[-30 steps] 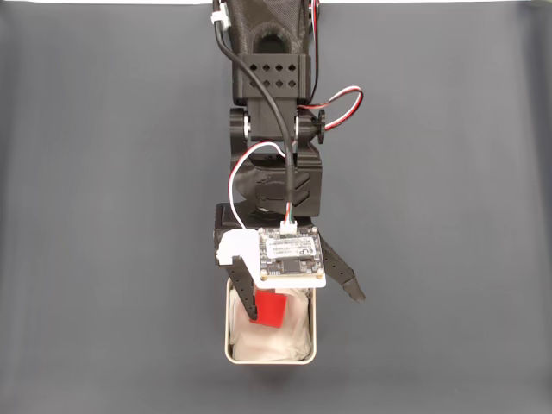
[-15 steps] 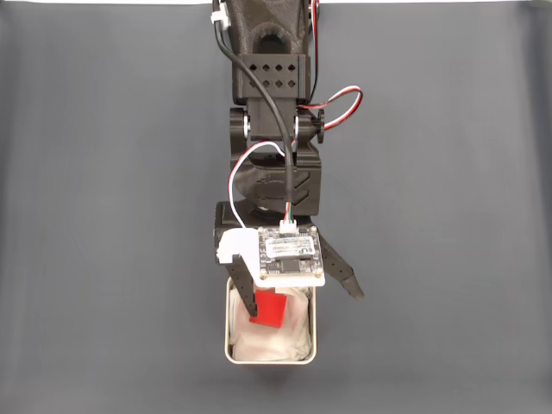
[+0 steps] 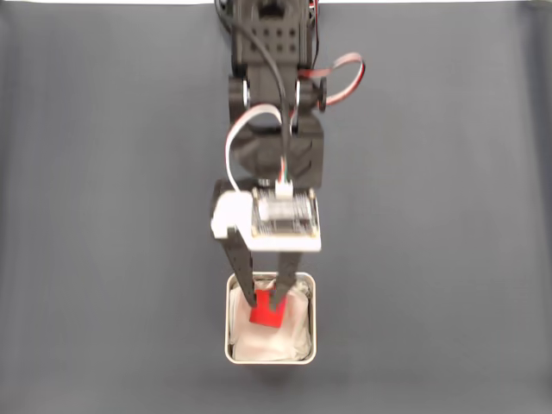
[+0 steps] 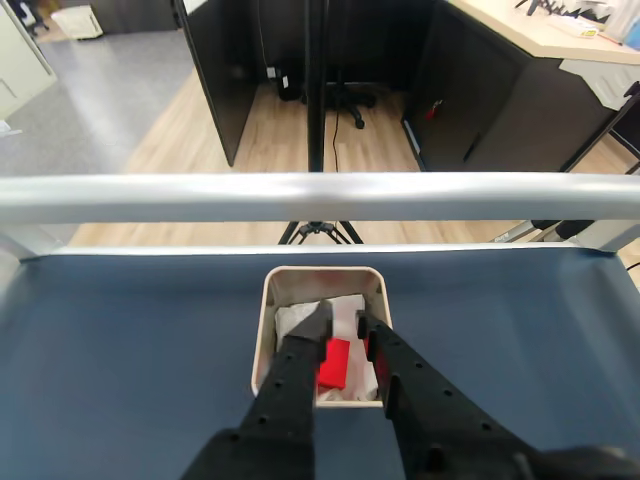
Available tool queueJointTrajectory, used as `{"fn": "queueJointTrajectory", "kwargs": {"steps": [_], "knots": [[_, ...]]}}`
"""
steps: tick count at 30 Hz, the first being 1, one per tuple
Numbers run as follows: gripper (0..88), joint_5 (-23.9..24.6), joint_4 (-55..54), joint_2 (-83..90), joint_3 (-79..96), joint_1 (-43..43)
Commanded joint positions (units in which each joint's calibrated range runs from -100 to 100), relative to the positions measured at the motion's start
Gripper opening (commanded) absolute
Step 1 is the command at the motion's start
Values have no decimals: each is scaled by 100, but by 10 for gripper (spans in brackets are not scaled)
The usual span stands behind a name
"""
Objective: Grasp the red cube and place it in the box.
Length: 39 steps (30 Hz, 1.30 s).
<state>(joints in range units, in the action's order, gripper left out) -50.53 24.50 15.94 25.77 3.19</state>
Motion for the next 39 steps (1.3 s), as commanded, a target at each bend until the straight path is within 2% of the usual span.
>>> {"fn": "queueJointTrajectory", "kwargs": {"steps": [1,12,20,30,34,39], "knots": [[0,78,271,1171,270,-70],[0,-49,599,5010,4412,-319],[0,-63,2296,7488,6520,-305],[0,-73,4607,8389,7396,-305],[0,-15,5083,8398,7405,-319],[0,103,5140,8398,7405,-312]]}}
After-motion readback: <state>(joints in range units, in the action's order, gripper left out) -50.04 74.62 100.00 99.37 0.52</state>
